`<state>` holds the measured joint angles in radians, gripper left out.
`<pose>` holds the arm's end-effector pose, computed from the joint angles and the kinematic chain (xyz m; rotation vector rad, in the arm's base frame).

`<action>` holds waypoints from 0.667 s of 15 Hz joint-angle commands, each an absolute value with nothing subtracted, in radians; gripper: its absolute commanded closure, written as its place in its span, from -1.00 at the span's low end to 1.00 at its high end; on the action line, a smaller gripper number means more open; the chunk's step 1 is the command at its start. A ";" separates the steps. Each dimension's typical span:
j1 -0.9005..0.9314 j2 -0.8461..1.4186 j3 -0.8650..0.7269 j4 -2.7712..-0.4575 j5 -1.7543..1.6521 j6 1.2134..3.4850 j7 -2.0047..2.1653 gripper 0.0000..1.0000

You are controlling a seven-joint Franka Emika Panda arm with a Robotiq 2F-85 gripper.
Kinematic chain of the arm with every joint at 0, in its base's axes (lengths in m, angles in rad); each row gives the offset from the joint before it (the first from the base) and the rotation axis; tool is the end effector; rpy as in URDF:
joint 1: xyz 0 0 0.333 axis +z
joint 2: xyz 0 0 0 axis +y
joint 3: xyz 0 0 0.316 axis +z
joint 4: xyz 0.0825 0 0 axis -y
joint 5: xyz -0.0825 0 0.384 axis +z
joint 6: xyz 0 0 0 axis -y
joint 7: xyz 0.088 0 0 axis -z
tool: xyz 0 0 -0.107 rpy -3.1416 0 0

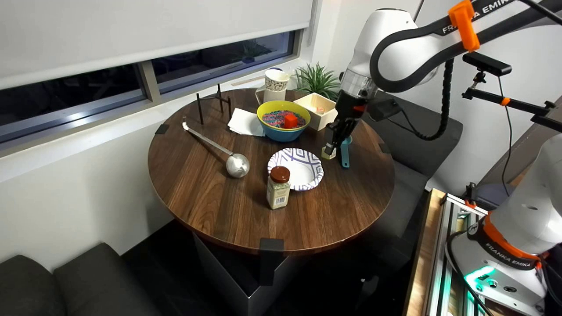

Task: Remove one square block from the box and put it on the table.

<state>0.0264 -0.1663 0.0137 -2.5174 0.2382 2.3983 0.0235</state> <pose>0.4527 0.0199 0.3442 -2.9677 0.2312 -0.0625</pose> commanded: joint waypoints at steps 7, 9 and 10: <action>0.035 -0.103 0.031 -2.539 0.213 2.574 0.059 0.81; 0.037 -0.095 0.036 -2.537 0.208 2.574 0.057 -0.19; 0.036 -0.096 0.039 -2.539 0.195 2.579 0.066 -0.20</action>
